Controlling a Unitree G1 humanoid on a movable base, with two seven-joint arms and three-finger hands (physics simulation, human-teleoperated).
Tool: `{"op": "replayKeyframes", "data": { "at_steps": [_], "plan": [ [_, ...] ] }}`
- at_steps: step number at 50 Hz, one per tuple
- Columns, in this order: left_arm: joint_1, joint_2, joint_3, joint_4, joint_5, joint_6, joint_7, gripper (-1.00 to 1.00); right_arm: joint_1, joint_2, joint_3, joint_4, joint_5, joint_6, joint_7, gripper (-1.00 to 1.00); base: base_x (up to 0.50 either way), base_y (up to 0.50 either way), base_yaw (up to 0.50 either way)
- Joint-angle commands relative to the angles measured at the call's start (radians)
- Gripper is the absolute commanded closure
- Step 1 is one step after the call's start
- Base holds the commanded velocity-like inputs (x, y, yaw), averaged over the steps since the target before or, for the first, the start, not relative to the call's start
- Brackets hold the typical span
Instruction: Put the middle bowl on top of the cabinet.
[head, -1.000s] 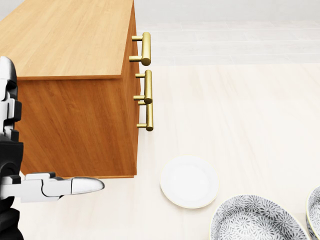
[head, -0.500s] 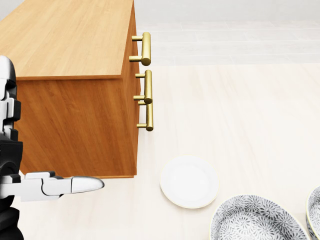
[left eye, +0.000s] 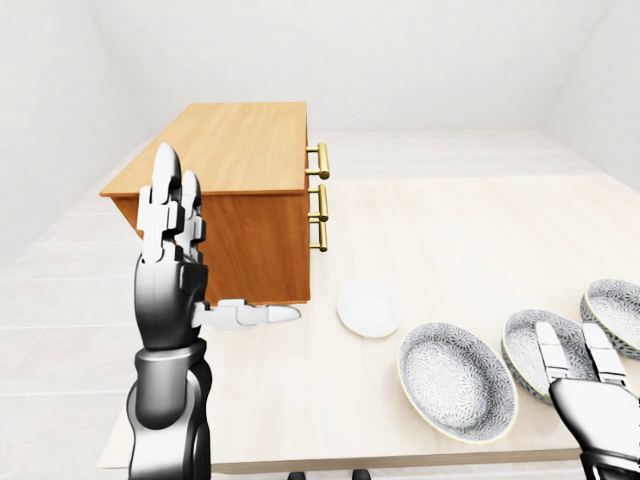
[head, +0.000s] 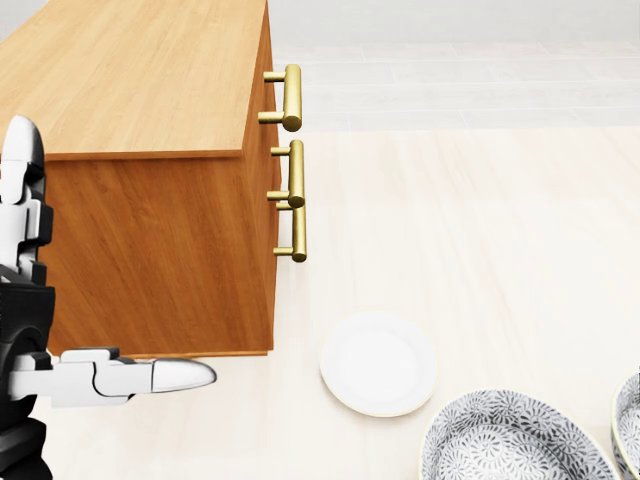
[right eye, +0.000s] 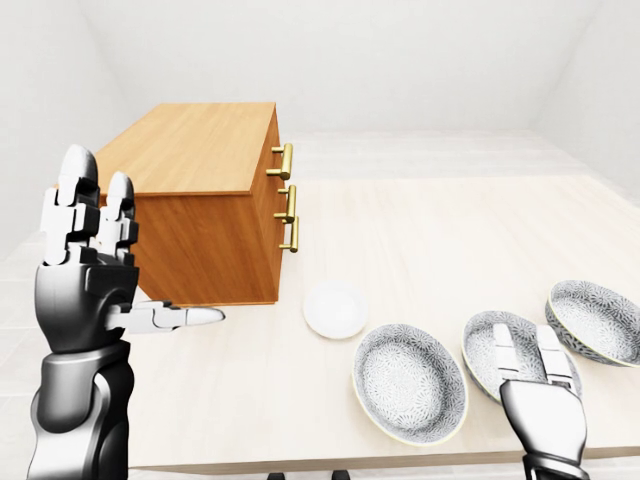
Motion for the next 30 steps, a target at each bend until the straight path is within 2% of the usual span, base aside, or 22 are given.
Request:
{"op": "replayKeyframes", "data": {
  "at_steps": [1, 8, 13, 17, 18, 19, 20, 21, 22, 23, 30],
  "plan": [
    [0.026, -0.003, -0.029, -0.008, -0.015, 0.0, -0.03, -1.0, -0.03, -0.029, 0.038, 0.105, 0.009, 0.0, 0.0, -1.0, 0.0, 0.0, 0.0],
    [0.026, -0.005, -0.036, -0.009, -0.008, 0.0, -0.037, -1.0, -0.04, -0.045, 0.078, 0.18, -0.003, 0.0, 0.0, -1.0, 0.0, 0.0, 0.0],
    [0.027, -0.005, -0.042, -0.014, -0.004, 0.0, -0.039, -1.0, -0.028, -0.053, 0.085, 0.156, 0.029, 0.0, 0.0, -1.0, 0.0, 0.0, 0.0],
    [0.031, -0.006, -0.041, -0.01, -0.004, 0.0, -0.042, -1.0, -0.063, -0.058, 0.132, 0.251, -0.002, 0.0, 0.0, -1.0, 0.0, 0.0, 0.0],
    [0.029, -0.006, -0.045, -0.01, 0.0, 0.0, -0.041, -1.0, -0.05, -0.059, 0.131, 0.212, 0.019, 0.0, 0.0, -0.99, 0.0, 0.0, 0.0],
    [0.028, -0.007, -0.045, -0.011, -0.001, 0.0, -0.042, -1.0, -0.046, -0.059, 0.132, 0.201, 0.028, 0.0, 0.0, -0.91, 0.0, 0.0, 0.0],
    [0.026, -0.007, -0.044, -0.009, -0.002, 0.0, -0.042, -1.0, -0.045, -0.059, 0.135, 0.194, 0.034, 0.0, 0.0, -0.51, 0.0, 0.0, 0.0],
    [0.028, -0.007, -0.044, -0.006, -0.002, 0.0, -0.043, -1.0, -0.044, -0.06, 0.138, 0.19, 0.035, 0.0, 0.0, 0.38, 0.0, 0.0, 0.0],
    [0.028, -0.007, -0.045, -0.011, -0.001, 0.0, -0.042, -1.0, -0.043, -0.06, 0.139, 0.184, 0.039, 0.0, 0.0, 0.65, 0.0, 0.0, 0.0],
    [0.029, -0.008, -0.044, -0.012, -0.001, 0.0, -0.043, -1.0, -0.036, -0.06, 0.142, 0.169, 0.045, 0.0, 0.0, 1.0, 0.0, 0.0, 0.0],
    [0.031, -0.008, -0.053, -0.015, 0.003, 0.0, -0.044, -1.0, -0.028, -0.06, 0.141, 0.143, 0.053, 0.0, 0.0, 1.0, 0.0, 0.0, 0.0]
  ]
}}
